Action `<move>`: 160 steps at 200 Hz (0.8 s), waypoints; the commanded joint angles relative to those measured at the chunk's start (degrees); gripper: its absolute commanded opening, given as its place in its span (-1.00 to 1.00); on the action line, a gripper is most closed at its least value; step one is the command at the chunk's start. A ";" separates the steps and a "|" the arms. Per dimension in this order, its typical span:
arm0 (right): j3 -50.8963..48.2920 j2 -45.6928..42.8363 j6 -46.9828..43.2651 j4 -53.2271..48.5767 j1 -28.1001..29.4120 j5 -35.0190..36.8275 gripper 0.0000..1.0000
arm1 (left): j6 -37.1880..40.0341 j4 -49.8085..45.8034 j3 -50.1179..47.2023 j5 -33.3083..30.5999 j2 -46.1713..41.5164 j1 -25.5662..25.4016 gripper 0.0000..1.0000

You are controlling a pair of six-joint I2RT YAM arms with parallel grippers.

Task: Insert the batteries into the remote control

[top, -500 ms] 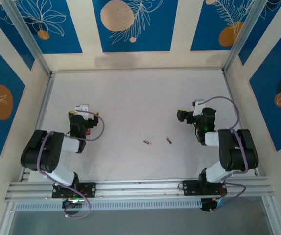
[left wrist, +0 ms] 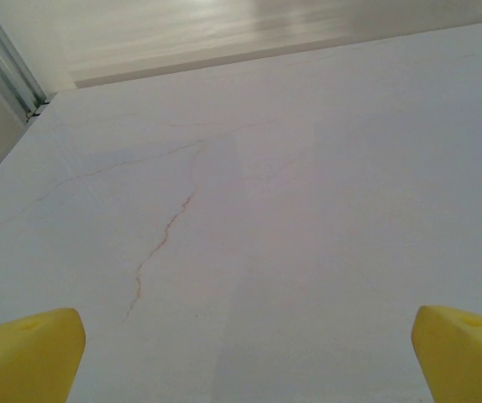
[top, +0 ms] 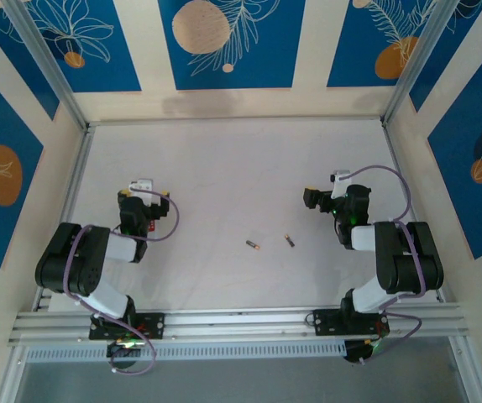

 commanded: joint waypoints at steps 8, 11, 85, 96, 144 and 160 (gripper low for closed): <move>0.74 -0.40 -0.50 0.35 0.01 -0.01 0.98 | 0.27 -0.56 0.67 0.71 -0.16 0.58 1.00; 0.74 -0.38 -0.51 0.41 0.01 -0.04 0.98 | 0.24 -0.61 0.76 0.69 -0.16 0.62 1.00; 0.72 -0.45 -0.51 0.55 -0.08 -0.19 0.98 | -1.22 -0.94 0.93 -1.67 -0.17 1.04 1.00; 0.49 -0.81 -0.36 0.83 0.20 0.71 0.98 | -1.29 -1.01 0.93 -2.09 -0.44 1.08 1.00; 6.45 -13.83 6.10 -20.81 1.52 12.95 0.98 | -2.91 -26.47 8.97 -10.02 -11.27 -1.03 1.00; 7.55 -18.25 10.97 -25.35 0.57 12.96 0.98 | -9.19 -45.45 18.17 -14.43 -14.49 -0.98 1.00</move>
